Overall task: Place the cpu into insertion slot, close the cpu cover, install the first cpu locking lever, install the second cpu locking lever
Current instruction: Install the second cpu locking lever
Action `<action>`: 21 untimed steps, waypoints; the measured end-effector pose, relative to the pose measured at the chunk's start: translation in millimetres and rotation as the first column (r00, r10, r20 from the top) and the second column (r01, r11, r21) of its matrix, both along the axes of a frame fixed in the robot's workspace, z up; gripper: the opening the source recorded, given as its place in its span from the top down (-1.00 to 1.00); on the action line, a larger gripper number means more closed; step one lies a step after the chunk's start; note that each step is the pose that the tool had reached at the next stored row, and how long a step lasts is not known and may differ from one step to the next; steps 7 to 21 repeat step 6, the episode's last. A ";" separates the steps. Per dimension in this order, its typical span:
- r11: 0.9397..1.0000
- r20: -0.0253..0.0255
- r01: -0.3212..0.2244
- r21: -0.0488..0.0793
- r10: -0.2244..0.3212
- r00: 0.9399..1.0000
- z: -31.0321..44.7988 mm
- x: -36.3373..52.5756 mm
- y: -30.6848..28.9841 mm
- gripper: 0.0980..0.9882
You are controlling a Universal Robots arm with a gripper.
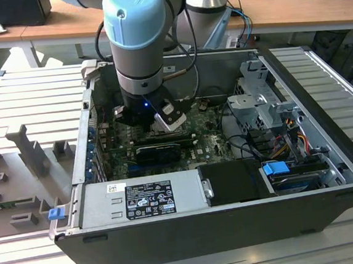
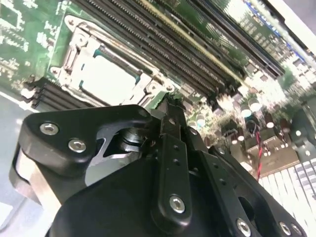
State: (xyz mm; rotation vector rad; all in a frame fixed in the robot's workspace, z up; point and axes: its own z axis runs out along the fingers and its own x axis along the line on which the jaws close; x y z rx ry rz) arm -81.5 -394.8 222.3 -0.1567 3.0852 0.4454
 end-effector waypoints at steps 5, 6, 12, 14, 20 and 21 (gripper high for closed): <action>1.000 0.000 0.000 0.000 0.000 1.000 4.6 0.0 0.0 0.98; 1.000 0.000 0.000 0.000 0.000 1.000 4.7 0.0 0.0 0.98; 1.000 0.000 0.000 0.000 0.000 1.000 4.7 0.0 0.0 0.98; 1.000 0.000 0.000 0.000 0.000 1.000 4.7 0.0 0.0 0.98; 1.000 0.000 0.000 0.000 0.000 1.000 4.7 0.0 0.0 0.98; 1.000 0.000 0.000 0.000 0.000 1.000 4.7 0.0 0.0 0.98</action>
